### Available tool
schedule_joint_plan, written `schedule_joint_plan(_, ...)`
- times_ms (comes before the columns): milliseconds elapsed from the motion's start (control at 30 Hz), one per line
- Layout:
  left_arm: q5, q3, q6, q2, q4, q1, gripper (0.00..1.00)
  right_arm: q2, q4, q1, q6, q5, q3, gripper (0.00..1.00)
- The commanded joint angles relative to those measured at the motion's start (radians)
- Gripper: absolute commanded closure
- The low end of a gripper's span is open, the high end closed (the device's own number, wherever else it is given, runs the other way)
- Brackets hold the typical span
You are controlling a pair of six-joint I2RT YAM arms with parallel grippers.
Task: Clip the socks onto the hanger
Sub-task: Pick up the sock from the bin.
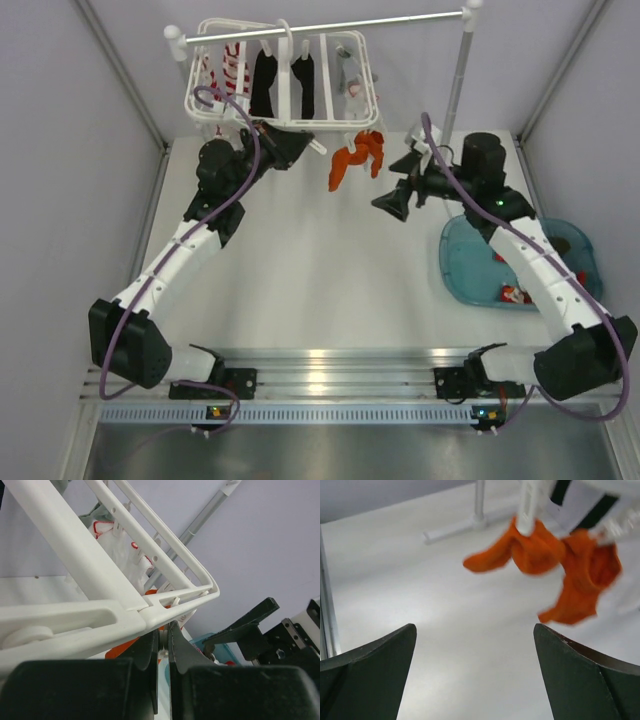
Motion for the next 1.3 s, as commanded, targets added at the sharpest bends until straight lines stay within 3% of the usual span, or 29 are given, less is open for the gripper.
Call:
schedule_joint_plan(0,0.009,0.028,0.019,0.003,0.007,0.003,1.0,-0.068,-0.327,-0.222,-0.164,-0.153,-0.016,0.0)
schedule_joint_plan(133,0.009,0.022,0.025,0.003,0.004,0.003,1.0,-0.059,-0.674,-0.494,-0.45,-0.14,-0.007,0.0)
schedule_joint_plan(167,0.009,0.02,0.025,0.004,0.006,0.003,1.0,-0.046,-0.814,-0.545,-0.597,-0.119,-0.001,0.0)
schedule_joint_plan(300,0.017,0.02,0.034,0.001,0.004,0.003,1.0,0.039,-0.92,-0.778,-0.766,0.116,-0.018,0.04)
schedule_joint_plan(633,0.038,0.002,0.031,0.0,0.01,0.003,1.0,0.213,-0.819,-0.993,-0.737,0.49,0.004,0.13)
schedule_joint_plan(1033,0.041,0.0,0.02,0.004,0.024,0.003,1.0,0.406,-0.653,-1.05,-0.527,0.594,-0.01,0.23)
schedule_joint_plan(1067,0.041,-0.001,0.028,0.0,0.023,0.003,1.0,0.418,-0.647,-1.05,-0.528,0.596,-0.015,0.25)
schedule_joint_plan(1133,0.037,-0.006,0.036,-0.006,0.017,0.004,1.0,0.429,-0.662,-1.05,-0.538,0.588,-0.015,0.39)
schedule_joint_plan(1267,0.04,-0.012,0.037,-0.017,0.01,0.009,1.0,0.393,-0.736,-1.049,-0.55,0.504,0.017,0.72)
